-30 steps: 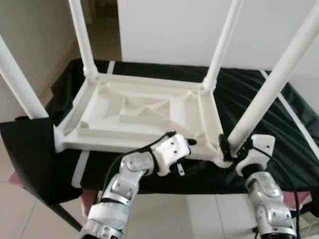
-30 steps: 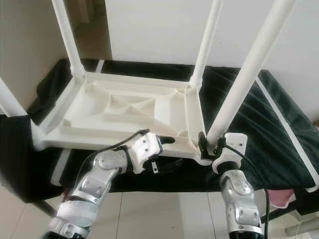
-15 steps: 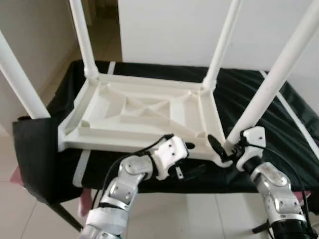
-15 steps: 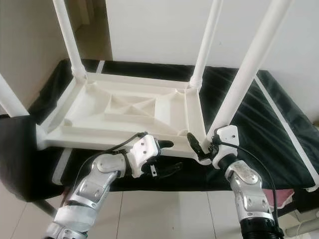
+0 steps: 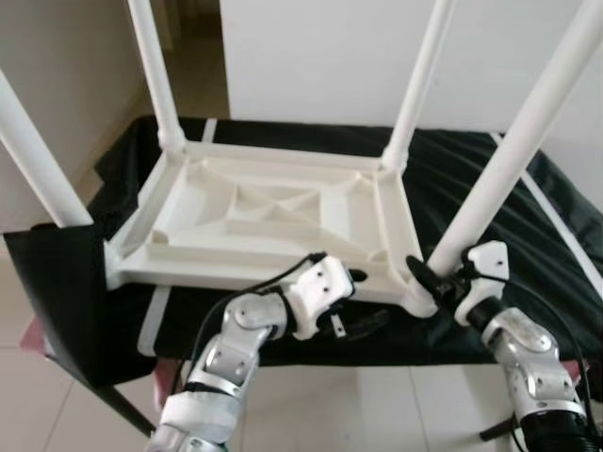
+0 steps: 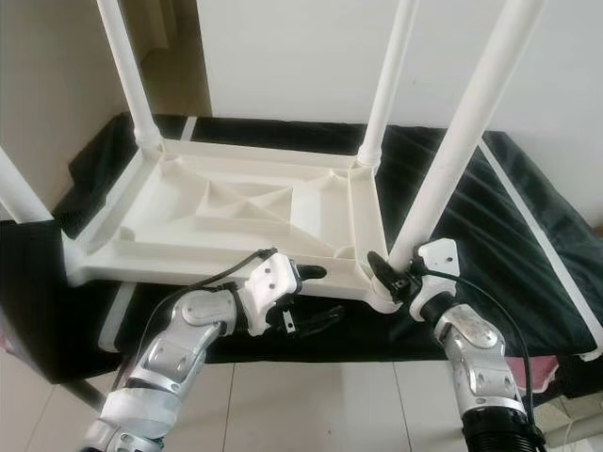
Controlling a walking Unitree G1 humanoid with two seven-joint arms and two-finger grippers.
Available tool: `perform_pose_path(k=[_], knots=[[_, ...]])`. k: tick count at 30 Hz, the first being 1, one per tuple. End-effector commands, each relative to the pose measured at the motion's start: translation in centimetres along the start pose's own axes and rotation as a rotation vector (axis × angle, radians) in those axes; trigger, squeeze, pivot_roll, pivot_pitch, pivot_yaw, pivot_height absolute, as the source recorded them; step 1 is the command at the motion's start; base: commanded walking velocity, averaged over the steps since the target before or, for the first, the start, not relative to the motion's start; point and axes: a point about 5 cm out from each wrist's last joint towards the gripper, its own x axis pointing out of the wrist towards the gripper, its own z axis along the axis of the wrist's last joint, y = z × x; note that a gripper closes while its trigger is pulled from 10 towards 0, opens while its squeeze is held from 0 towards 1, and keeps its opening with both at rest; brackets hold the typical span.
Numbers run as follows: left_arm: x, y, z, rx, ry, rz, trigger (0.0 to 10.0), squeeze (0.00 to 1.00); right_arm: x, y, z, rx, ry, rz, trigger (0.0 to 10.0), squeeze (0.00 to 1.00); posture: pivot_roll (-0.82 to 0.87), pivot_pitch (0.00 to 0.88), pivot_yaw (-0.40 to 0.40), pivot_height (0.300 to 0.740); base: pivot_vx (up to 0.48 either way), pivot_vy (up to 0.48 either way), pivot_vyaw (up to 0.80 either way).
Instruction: Building children table
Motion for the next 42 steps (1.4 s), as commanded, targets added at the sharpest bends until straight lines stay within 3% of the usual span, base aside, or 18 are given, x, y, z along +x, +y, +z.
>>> perform_pose_path(k=[1,12,16,25,27,29,34,35,36,42], knots=[[0.3,0.3,0.2,0.004,-0.001,0.057,10.0,0.0,-0.2,0.6,-1.3,0.024,0.056,0.016,10.0,0.0,-0.06,0.0,-0.018,0.74,0.0,0.0,0.0],[0.3,0.4,0.3,0.003,-0.004,0.058,10.0,0.0,-0.1,1.4,-1.2,0.044,0.043,-0.011,10.0,0.0,-0.07,0.005,-0.013,0.74,0.0,0.0,0.0],[0.3,0.4,0.3,-0.006,-0.002,0.066,10.0,0.0,0.0,2.9,-1.5,0.078,0.05,-0.143,10.0,0.0,-0.06,0.022,-0.018,0.74,0.0,0.0,0.0],[0.2,0.5,0.3,-0.011,-0.002,0.083,10.0,0.0,0.6,4.5,-1.5,0.108,0.062,-0.246,10.0,0.0,-0.05,0.026,-0.03,0.74,0.0,0.0,0.0],[0.1,0.4,0.3,-0.015,-0.002,0.09,10.0,0.0,0.7,4.5,-1.5,0.146,0.059,-0.37,10.0,0.0,-0.05,0.03,-0.038,0.74,0.0,0.0,0.0],[0.1,0.4,0.3,-0.015,-0.002,0.09,10.0,0.0,0.7,4.5,-1.5,0.146,0.059,-0.37,10.0,0.0,-0.05,0.03,-0.038,0.74,0.0,0.0,0.0],[0.1,0.5,0.2,-0.021,-0.002,0.105,10.0,0.0,0.4,4.6,-1.8,0.217,0.072,-0.671,10.0,0.0,-0.03,0.026,-0.052,0.74,0.0,0.0,0.0],[0.1,0.5,0.2,-0.021,-0.002,0.105,10.0,0.0,0.4,4.6,-1.8,0.217,0.072,-0.671,10.0,0.0,-0.03,0.026,-0.052,0.74,0.0,0.0,0.0],[0.1,0.6,0.2,-0.022,-0.004,0.111,10.0,0.0,0.4,4.9,-1.9,0.251,0.08,-0.764,10.0,0.0,-0.03,0.026,-0.051,0.74,0.0,0.0,0.0],[0.4,0.7,0.5,-0.022,-0.013,0.117,10.0,0.0,1.1,5.4,-1.4,0.265,0.069,-0.782,10.0,0.0,-0.02,0.025,-0.048,0.74,0.0,0.0,0.0]])
